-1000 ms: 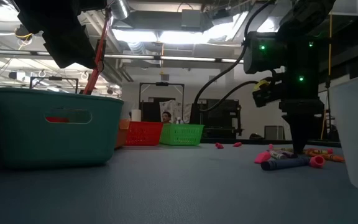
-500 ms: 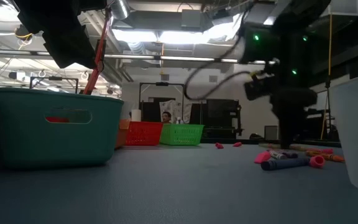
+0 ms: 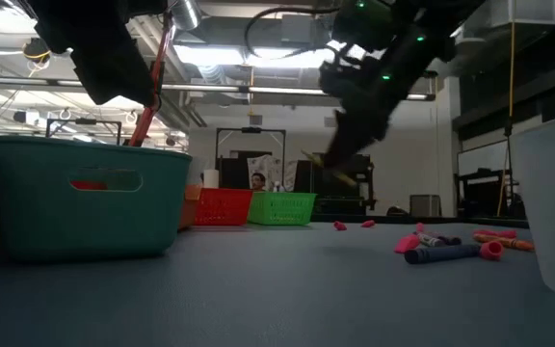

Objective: Sort crayons
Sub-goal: Put the yellow crayon into the green basket, then put the blue crayon into the right red basket

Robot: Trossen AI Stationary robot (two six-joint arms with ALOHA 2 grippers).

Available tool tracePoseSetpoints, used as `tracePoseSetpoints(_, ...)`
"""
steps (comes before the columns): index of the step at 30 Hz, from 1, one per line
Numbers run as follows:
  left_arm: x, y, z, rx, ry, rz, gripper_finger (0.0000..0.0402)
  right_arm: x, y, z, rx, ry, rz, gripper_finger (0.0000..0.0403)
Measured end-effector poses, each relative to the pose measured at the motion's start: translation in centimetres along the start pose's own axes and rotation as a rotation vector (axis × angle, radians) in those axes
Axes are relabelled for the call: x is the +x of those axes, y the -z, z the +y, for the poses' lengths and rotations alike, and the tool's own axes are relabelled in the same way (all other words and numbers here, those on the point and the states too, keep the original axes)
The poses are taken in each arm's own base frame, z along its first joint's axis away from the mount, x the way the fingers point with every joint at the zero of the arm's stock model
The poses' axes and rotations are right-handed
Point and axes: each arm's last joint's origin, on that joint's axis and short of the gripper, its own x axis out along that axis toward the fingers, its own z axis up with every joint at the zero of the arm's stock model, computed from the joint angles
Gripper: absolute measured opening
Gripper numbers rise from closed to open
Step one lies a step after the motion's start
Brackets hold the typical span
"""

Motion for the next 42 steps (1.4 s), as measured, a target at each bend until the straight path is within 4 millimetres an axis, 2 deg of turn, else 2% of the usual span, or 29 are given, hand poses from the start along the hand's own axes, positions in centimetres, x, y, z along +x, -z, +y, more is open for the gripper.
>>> tracePoseSetpoints(6, 0.0, -0.1, 0.1, -0.002, -0.024, -0.025, 0.0108, 0.3, -2.7, -3.4, 0.087, -0.001, -0.217, 0.0019)
tracePoseSetpoints(11, 0.0, -0.2, 0.1, -0.004, -0.029, -0.037, 0.0108, 0.6, -4.3, -6.2, 0.160, 0.041, -0.361, 0.0019)
tracePoseSetpoints(19, 0.0, -0.4, 0.0, -0.010, -0.044, -0.070, 0.0108, 4.2, -4.6, -9.4, 0.227, 0.101, -0.472, 0.0019)
tracePoseSetpoints(24, 0.0, -0.4, 0.0, -0.011, -0.044, -0.071, 0.0108, 5.2, -4.6, -10.1, 0.241, 0.115, -0.500, 0.0034)
tracePoseSetpoints(31, 0.0, -0.5, 0.1, -0.014, -0.076, -0.104, 0.0108, 5.3, -4.5, -10.2, 0.243, 0.116, -0.496, 0.0099)
tracePoseSetpoints(35, -0.1, -0.8, 0.0, -0.028, -0.092, -0.160, 0.0108, 5.2, -4.5, -10.2, 0.242, 0.113, -0.493, 0.0121)
tracePoseSetpoints(38, -0.1, -1.2, -0.2, -0.046, -0.098, -0.213, 0.0108, 4.2, -4.9, -10.0, 0.229, 0.062, -0.506, 0.0122)
tracePoseSetpoints(42, 0.3, -1.8, -0.6, -0.087, -0.117, -0.323, 0.0108, 1.5, -5.5, -9.7, 0.155, -0.045, -0.516, 0.0115)
